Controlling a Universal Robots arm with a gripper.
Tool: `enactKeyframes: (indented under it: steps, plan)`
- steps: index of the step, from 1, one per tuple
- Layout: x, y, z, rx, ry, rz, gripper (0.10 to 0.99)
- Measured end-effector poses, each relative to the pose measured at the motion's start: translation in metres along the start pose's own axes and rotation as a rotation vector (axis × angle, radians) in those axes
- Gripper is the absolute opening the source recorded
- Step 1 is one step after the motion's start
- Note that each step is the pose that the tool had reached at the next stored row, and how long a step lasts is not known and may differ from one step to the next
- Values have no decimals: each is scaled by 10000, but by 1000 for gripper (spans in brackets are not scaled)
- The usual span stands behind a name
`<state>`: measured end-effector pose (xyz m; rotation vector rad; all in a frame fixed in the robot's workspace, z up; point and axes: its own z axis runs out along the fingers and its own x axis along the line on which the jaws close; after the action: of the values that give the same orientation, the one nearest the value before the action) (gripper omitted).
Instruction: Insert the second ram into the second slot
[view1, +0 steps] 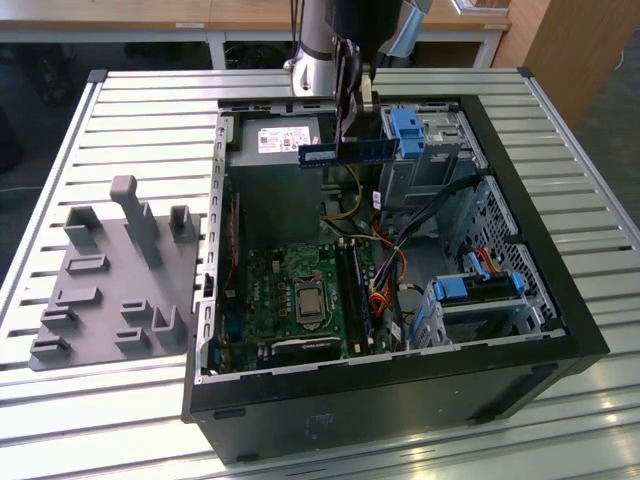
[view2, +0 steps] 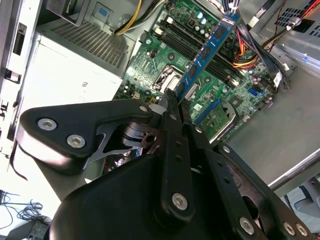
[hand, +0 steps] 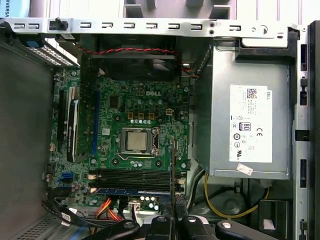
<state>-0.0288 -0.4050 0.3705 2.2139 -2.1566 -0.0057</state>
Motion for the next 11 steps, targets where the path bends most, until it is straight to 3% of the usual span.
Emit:
enactKeyframes:
  steps: [11]
  plan:
    - [3, 0, 0, -2, 54, 2, 137]
